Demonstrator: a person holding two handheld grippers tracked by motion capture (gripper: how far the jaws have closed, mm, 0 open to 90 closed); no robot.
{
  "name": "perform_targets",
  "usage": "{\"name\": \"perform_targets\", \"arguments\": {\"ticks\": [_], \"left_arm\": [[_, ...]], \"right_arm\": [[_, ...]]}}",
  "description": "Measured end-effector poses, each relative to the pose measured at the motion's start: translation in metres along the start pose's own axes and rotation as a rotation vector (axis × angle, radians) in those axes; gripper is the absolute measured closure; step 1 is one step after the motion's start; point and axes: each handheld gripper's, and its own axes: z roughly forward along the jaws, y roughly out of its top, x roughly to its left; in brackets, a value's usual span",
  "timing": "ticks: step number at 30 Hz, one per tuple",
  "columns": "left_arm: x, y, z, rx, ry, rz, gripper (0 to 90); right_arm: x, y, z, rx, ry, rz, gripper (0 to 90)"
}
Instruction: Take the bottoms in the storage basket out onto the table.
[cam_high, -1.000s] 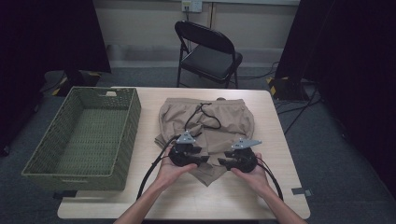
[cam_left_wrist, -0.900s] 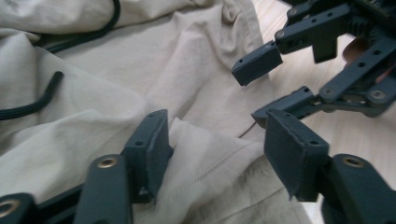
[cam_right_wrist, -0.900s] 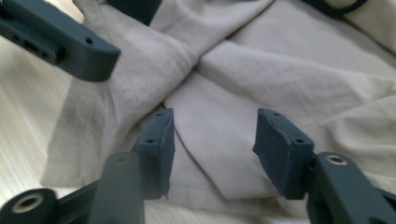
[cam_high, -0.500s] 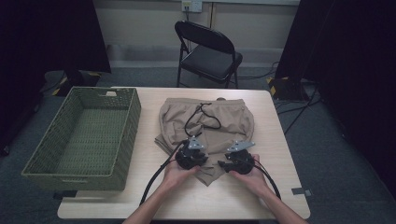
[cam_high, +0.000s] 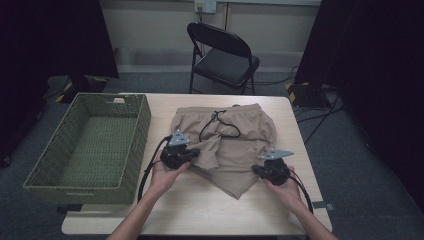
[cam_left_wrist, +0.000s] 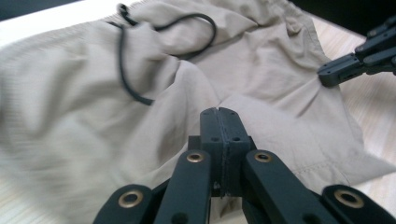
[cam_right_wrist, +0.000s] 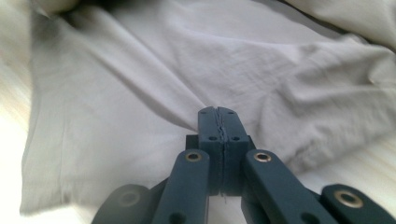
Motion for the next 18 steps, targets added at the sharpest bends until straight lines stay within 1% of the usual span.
{"name": "perform_targets", "arguments": {"ticks": [3, 5, 6, 7, 8, 9, 10, 11, 13, 14, 15, 16, 17, 18], "left_arm": [[0.004, -0.001, -0.009, -0.004, 0.016, -0.004, 90.0], [0.004, -0.002, -0.013, -0.001, 0.011, -0.009, 90.0], [0.003, -0.004, -0.013, 0.005, 0.006, -0.009, 90.0], [0.002, -0.005, -0.013, 0.018, 0.004, 0.004, 90.0], [0.0, -0.007, -0.012, 0.026, 0.005, 0.016, 90.0], [0.0, -0.008, -0.011, 0.022, -0.001, 0.012, 90.0], [0.0, -0.01, -0.009, 0.023, -0.008, 0.004, 90.0], [0.0, -0.012, -0.007, 0.02, -0.014, -0.002, 90.0], [0.0, -0.018, -0.001, 0.037, -0.013, -0.006, 90.0], [0.0, -0.021, 0.001, 0.04, -0.006, -0.009, 90.0], [0.0, -0.024, 0.004, 0.045, -0.007, -0.018, 90.0], [0.001, -0.026, 0.006, 0.049, -0.002, -0.026, 90.0], [0.002, -0.027, 0.007, 0.055, 0.002, -0.028, 89.9], [0.003, -0.029, 0.009, 0.062, 0.002, -0.031, 89.9]], "right_arm": [[-0.015, -0.011, -0.013, 0.003, -0.051, 0.03, 89.6], [-0.026, -0.017, -0.022, -0.001, -0.091, 0.068, 89.0], [-0.03, -0.019, -0.027, -0.009, -0.107, 0.083, 87.2], [-0.032, -0.02, -0.03, -0.02, -0.118, 0.093, 82.4], [-0.032, -0.02, -0.034, -0.04, -0.108, 0.107, 74.3], [-0.029, -0.018, -0.036, -0.064, -0.096, 0.112, 69.9], [-0.024, -0.015, -0.037, -0.083, -0.08, 0.106, 67.2], [-0.018, -0.011, -0.036, -0.09, -0.055, 0.091, 63.6], [-0.004, -0.002, -0.029, -0.098, 0.0, 0.068, 62.1], [0.004, 0.003, -0.024, -0.098, 0.029, 0.049, 62.5], [0.012, 0.008, -0.018, -0.094, 0.046, 0.03, 62.9], [0.019, 0.013, -0.012, -0.094, 0.075, 0.021, 64.1], [0.026, 0.017, -0.004, -0.084, 0.103, 0.011, 64.5], [0.032, 0.02, 0.003, -0.073, 0.127, -0.009, 64.4]]}}
